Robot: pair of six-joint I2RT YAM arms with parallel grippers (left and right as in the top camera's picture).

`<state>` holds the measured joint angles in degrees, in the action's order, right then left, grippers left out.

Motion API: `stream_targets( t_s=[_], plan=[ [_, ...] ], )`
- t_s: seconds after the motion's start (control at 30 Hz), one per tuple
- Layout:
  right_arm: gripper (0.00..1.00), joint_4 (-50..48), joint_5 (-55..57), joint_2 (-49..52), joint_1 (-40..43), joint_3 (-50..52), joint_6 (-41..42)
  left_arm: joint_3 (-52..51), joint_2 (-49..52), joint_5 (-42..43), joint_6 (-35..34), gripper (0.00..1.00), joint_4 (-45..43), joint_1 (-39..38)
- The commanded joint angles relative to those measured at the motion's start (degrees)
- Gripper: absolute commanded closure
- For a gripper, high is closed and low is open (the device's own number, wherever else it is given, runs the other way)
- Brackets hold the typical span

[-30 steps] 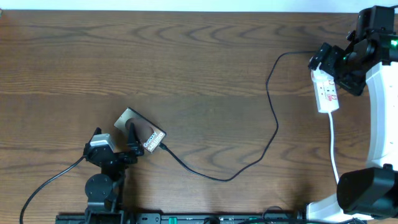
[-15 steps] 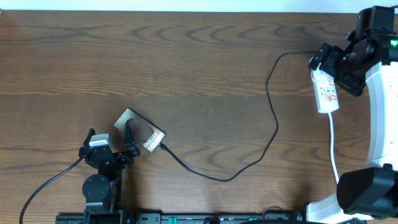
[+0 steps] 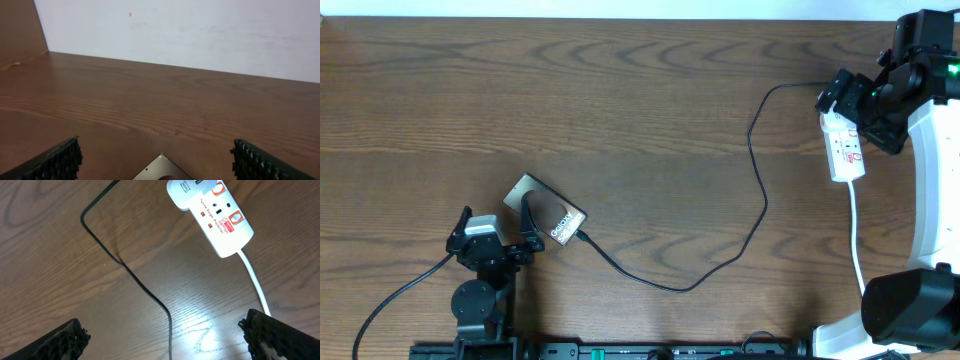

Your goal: Plug charger to phone and switch on socket

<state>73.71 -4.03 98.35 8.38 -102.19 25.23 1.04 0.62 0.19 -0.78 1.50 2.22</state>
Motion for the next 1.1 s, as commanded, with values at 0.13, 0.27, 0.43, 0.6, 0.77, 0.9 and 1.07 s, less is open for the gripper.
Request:
stream_targets(
  t_s=[0.13, 0.27, 0.43, 0.6, 0.77, 0.9, 1.07],
  plan=[
    [0.01, 0.0, 0.5, -0.9, -0.2, -0.1, 0.7, -0.8, -0.5, 2.6, 2.7, 0.06, 2.7, 0.3],
    [0.01, 0.0, 0.5, -0.9, -0.2, -0.1, 0.7, -0.8, -0.5, 2.4, 2.2, 0.06, 2.7, 0.3],
    [0.01, 0.0, 0.5, -0.9, -0.2, -0.1, 0.7, -0.8, -0.4, 2.3, 0.7, 0.06, 2.5, 0.3],
    [0.01, 0.0, 0.5, -0.9, -0.2, -0.1, 0.7, -0.8, -0.4, 2.3, 0.7, 0.06, 2.5, 0.3],
    [0.01, 0.0, 0.5, -0.9, -0.2, -0.1, 0.7, -0.8, -0.4, 2.3, 0.7, 0.06, 2.5, 0.3],
    [0.01, 0.0, 0.5, -0.9, -0.2, -0.1, 0.7, -0.8, -0.4, 2.3, 0.7, 0.06, 2.5, 0.3],
    [0.01, 0.0, 0.5, -0.9, -0.2, -0.1, 0.7, -0.8, -0.4, 2.3, 0.7, 0.06, 2.5, 0.3]
  ],
)
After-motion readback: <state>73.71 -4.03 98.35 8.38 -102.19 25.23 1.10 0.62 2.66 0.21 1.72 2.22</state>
